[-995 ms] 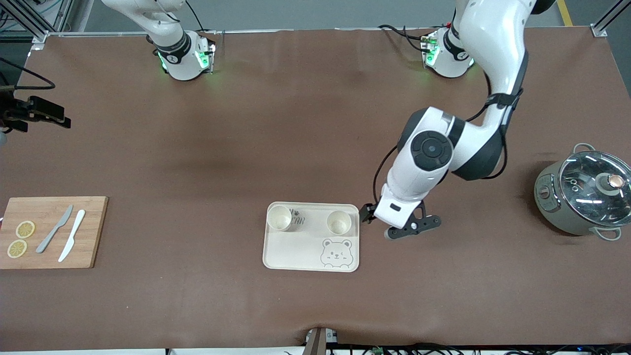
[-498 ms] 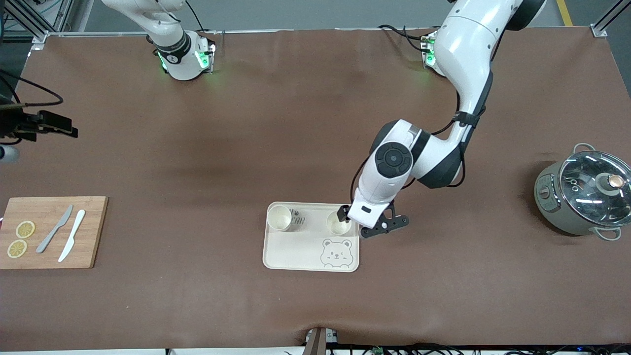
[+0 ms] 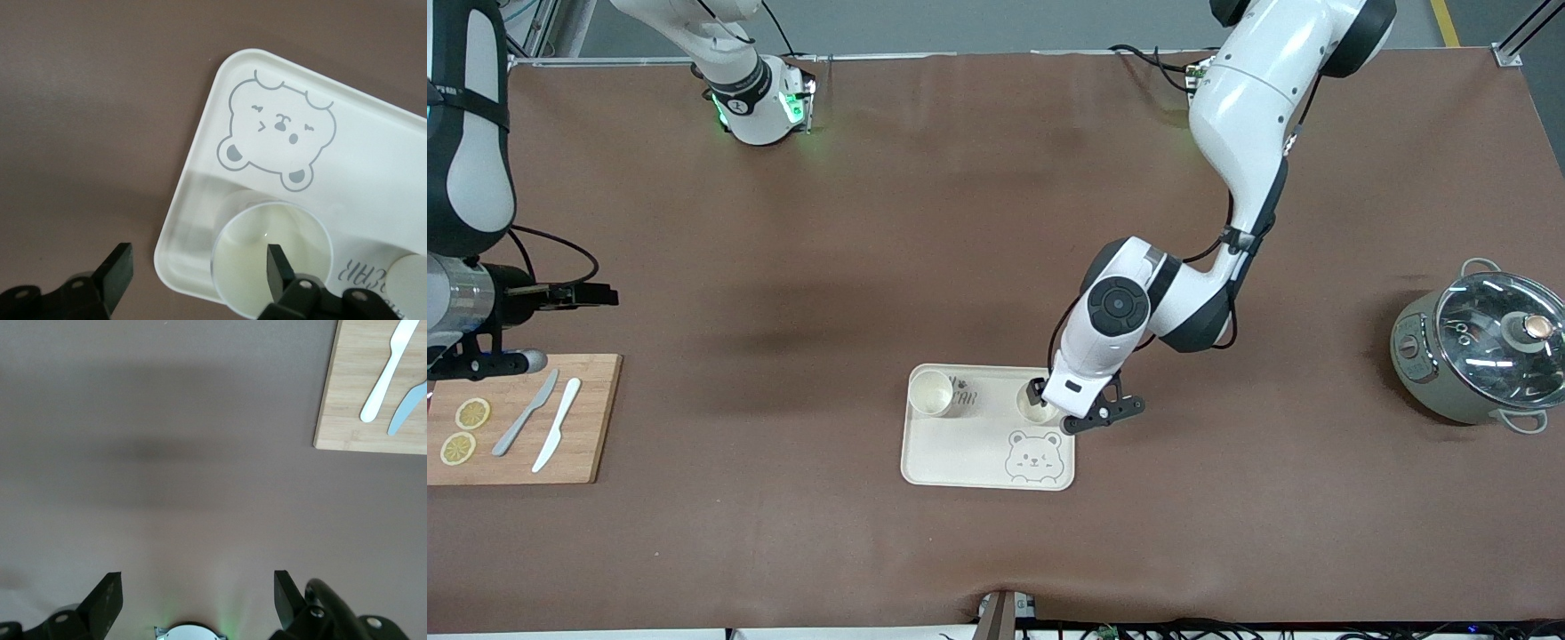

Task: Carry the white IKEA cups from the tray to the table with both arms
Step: 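Grasp the cup with the left gripper while the right gripper reaches the tray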

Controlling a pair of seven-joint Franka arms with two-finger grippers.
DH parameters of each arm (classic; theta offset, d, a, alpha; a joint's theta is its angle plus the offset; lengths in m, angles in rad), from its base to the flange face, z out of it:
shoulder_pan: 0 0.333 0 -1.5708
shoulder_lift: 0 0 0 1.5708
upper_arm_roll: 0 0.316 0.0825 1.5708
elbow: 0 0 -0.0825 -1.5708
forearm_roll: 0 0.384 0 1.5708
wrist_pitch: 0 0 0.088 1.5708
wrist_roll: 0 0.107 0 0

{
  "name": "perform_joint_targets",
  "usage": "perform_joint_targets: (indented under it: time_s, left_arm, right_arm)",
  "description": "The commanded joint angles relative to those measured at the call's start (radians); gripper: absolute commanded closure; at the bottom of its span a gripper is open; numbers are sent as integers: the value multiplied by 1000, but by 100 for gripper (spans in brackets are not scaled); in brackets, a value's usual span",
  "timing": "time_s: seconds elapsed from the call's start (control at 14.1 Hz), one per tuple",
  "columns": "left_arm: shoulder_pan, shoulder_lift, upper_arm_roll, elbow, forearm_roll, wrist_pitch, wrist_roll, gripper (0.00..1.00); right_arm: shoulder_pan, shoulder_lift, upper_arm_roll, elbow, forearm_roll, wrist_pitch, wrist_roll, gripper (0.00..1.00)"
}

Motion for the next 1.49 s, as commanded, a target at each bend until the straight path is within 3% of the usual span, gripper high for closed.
perform_joint_targets:
  time_s: [0.0,0.21,0.28,0.36,0.43,0.71,1.0,1.14,1.42]
  left_arm:
    - [-6,36,3,20,-19,46,-13,29]
    - [-6,47,2,20,-24,57,-13,53]
    - [-6,47,2,20,-38,57,-13,70]
    - [-6,47,2,20,-45,57,-14,94]
    - [-14,45,3,20,-44,57,-16,100]
    - [-20,30,6,20,-35,56,-7,100]
    - [1,-39,15,20,-27,40,1,100]
    - [38,-88,15,19,-3,-19,12,100]
    - [123,-194,11,-36,-1,-119,88,100]
  right_arm:
    - [-6,13,13,11,10,23,1,0]
    - [26,15,17,-47,40,103,94,0]
    - [37,15,17,-61,54,121,158,0]
    - [60,18,17,-66,64,126,212,0]
    - [84,24,17,-66,76,128,266,0]
    - [165,44,17,-64,130,183,522,0]
    - [198,99,20,-6,145,236,530,0]
    - [254,115,20,-15,206,297,555,0]
    - [336,167,20,-18,240,405,711,0]
